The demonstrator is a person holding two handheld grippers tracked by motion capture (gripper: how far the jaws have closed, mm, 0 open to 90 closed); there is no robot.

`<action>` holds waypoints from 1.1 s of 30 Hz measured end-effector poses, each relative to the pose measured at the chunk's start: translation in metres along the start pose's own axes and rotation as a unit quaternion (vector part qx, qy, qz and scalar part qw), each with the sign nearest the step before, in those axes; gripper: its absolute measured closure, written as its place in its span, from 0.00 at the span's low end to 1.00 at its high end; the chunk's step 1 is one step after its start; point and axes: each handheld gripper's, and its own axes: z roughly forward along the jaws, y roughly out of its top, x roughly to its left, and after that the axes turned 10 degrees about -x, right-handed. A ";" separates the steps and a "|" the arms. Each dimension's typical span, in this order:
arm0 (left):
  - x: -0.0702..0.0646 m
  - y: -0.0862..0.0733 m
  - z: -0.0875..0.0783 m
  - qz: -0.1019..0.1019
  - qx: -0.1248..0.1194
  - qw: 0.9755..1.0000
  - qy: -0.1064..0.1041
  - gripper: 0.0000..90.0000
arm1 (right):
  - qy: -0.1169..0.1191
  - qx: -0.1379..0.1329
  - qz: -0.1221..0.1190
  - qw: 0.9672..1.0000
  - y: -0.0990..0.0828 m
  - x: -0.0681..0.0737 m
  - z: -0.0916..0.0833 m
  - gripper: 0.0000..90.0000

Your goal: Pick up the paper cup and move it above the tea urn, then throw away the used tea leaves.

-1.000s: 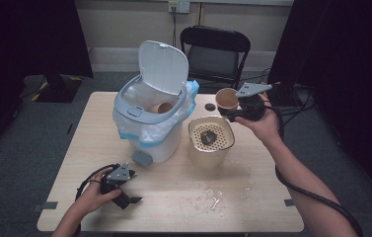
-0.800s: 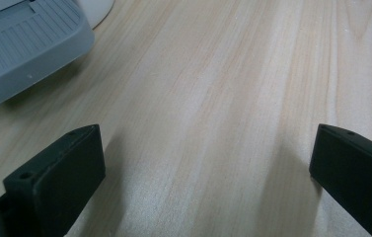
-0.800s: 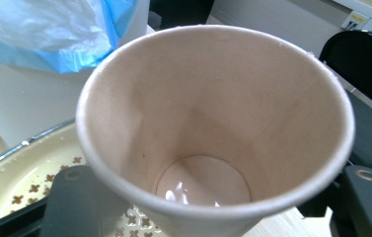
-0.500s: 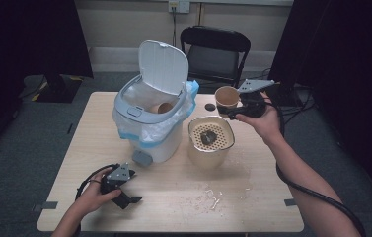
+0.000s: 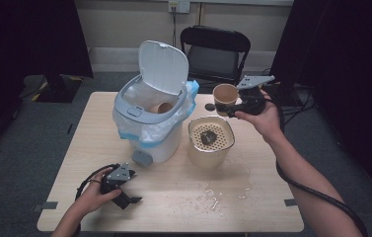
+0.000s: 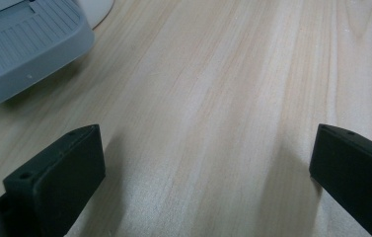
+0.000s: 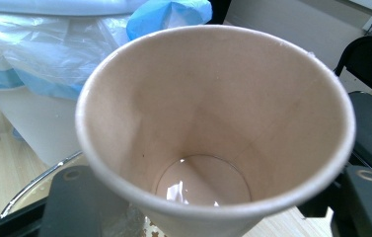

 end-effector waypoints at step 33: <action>0.000 0.000 0.000 0.000 0.002 1.000 -0.001 0.00 | 0.053 0.006 -0.011 0.999 0.054 0.014 0.008 0.35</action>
